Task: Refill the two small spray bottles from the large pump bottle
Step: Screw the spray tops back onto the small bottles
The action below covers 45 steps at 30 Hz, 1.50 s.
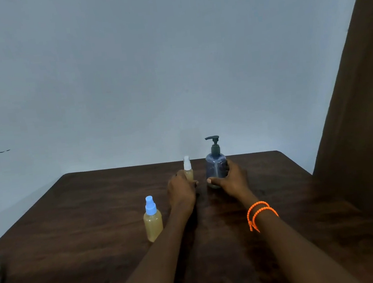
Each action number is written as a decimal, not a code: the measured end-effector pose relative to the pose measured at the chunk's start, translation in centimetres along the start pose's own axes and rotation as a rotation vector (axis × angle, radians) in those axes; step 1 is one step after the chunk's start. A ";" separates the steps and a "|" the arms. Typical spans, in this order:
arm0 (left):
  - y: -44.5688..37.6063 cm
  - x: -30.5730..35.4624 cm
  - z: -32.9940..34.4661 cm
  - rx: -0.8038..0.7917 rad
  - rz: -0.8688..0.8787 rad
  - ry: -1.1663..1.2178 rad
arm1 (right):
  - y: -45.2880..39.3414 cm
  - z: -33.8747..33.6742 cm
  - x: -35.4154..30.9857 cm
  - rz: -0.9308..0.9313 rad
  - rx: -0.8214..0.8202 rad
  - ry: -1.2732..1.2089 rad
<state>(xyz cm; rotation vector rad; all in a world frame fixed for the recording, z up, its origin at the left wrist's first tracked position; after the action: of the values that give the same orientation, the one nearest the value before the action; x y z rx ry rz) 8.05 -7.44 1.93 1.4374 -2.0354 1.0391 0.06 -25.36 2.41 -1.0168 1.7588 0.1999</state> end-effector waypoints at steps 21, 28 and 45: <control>17.6 3.2 -11.8 0.264 0.338 0.033 | 9.8 -2.2 -2.8 0.005 -0.030 0.095; 14.0 -6.3 -15.8 0.219 -0.053 0.159 | 14.8 4.5 -8.0 -0.074 -0.398 -0.031; 3.2 -5.6 -9.4 -0.052 0.033 0.170 | 8.9 10.7 -8.1 -0.026 -0.182 -0.063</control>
<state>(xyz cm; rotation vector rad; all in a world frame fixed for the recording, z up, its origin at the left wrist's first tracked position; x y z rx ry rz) 6.52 3.84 2.75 1.2488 -1.9562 1.0752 1.94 -9.36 1.64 -1.1508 1.6915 0.3768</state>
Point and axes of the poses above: each hand's wrist, its own y-axis away from the middle knuckle, its own z-axis out of the palm, x = y × z, the point moved 6 cm from there along -y, towards the middle knuckle, and after that the axes turned 2 degrees about x, right-handed, at the moved point
